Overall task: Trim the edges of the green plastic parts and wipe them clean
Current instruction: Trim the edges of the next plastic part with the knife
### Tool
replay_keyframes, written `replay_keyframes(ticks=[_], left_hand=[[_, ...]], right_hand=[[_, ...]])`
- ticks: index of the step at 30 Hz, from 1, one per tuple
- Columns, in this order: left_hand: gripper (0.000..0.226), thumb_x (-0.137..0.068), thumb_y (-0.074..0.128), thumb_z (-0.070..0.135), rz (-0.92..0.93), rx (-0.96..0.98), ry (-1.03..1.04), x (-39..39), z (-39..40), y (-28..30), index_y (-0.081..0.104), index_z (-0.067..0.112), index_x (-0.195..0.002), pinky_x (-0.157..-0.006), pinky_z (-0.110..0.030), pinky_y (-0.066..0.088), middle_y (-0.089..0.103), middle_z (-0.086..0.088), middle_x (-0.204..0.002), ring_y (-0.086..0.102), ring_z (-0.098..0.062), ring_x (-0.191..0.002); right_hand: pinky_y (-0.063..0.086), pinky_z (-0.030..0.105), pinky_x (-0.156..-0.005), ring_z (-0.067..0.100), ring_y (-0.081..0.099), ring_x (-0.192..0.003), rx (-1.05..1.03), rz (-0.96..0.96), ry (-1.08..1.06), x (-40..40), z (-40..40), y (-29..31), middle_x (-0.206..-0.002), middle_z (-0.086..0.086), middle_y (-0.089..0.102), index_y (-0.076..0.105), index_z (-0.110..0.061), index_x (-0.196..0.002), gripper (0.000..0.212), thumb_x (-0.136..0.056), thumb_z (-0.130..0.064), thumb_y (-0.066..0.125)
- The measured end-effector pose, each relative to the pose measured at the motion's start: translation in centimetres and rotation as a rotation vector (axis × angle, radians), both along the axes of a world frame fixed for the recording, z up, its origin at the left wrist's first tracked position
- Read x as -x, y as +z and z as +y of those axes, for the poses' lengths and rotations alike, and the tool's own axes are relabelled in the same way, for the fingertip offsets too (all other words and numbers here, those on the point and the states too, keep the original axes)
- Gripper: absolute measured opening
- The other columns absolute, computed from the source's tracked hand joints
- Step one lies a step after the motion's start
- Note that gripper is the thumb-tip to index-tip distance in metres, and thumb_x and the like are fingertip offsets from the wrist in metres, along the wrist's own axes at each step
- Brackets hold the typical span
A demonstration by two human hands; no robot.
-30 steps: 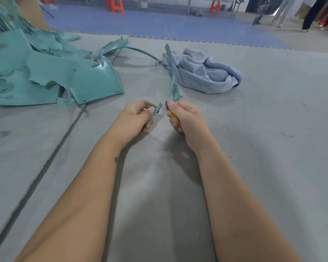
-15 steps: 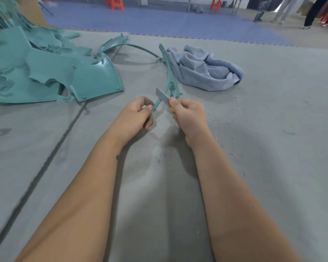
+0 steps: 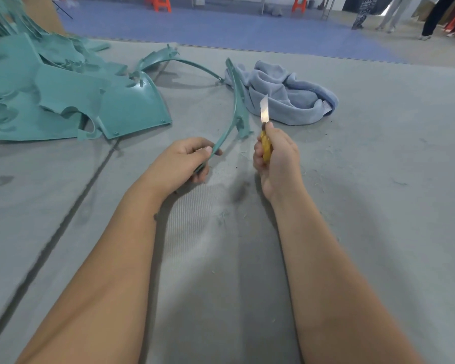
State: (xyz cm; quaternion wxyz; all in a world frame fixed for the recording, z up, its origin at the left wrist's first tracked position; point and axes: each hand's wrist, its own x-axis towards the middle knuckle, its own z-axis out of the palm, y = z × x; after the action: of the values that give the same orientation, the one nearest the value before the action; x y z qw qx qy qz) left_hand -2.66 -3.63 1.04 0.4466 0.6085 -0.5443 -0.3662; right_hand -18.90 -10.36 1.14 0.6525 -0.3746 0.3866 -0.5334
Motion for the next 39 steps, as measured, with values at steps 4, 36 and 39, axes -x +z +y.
replay_keyframes(ticks=[4,36,39], left_hand=[[0.019,-0.103,0.040,0.010,0.144,-0.093,-0.051,0.5,0.1,0.4,0.057,0.012,-0.097,-0.056,-0.028,0.046,0.067,-0.001,-0.059,0.066,-0.014,-0.053],[0.006,-0.099,0.041,0.024,-0.213,0.003,0.304,2.6,-1.3,-0.6,0.046,0.022,-0.097,-0.074,-0.038,0.045,0.065,-0.010,-0.089,0.057,-0.026,-0.078],[0.004,-0.099,0.041,0.025,-0.370,0.026,0.261,3.3,-1.1,-0.7,0.043,0.022,-0.098,-0.073,-0.040,0.044,0.065,-0.008,-0.090,0.058,-0.030,-0.082]], right_hand=[[0.034,0.021,-0.049,0.011,0.044,-0.050,0.123,0.098,0.116,-0.1,0.3,-0.3,-0.059,0.000,0.055,0.056,-0.017,-0.072,0.027,-0.098,-0.022,0.053],[0.028,0.016,-0.041,0.008,0.030,-0.045,0.171,0.196,0.072,-0.4,-0.6,-1.3,-0.053,-0.006,0.039,0.062,-0.018,-0.079,0.012,-0.085,-0.015,0.072],[0.026,0.017,-0.040,0.007,0.027,-0.042,0.198,0.243,0.076,-0.8,-0.8,-1.5,-0.048,-0.007,0.037,0.063,-0.015,-0.079,0.011,-0.087,-0.015,0.070]])
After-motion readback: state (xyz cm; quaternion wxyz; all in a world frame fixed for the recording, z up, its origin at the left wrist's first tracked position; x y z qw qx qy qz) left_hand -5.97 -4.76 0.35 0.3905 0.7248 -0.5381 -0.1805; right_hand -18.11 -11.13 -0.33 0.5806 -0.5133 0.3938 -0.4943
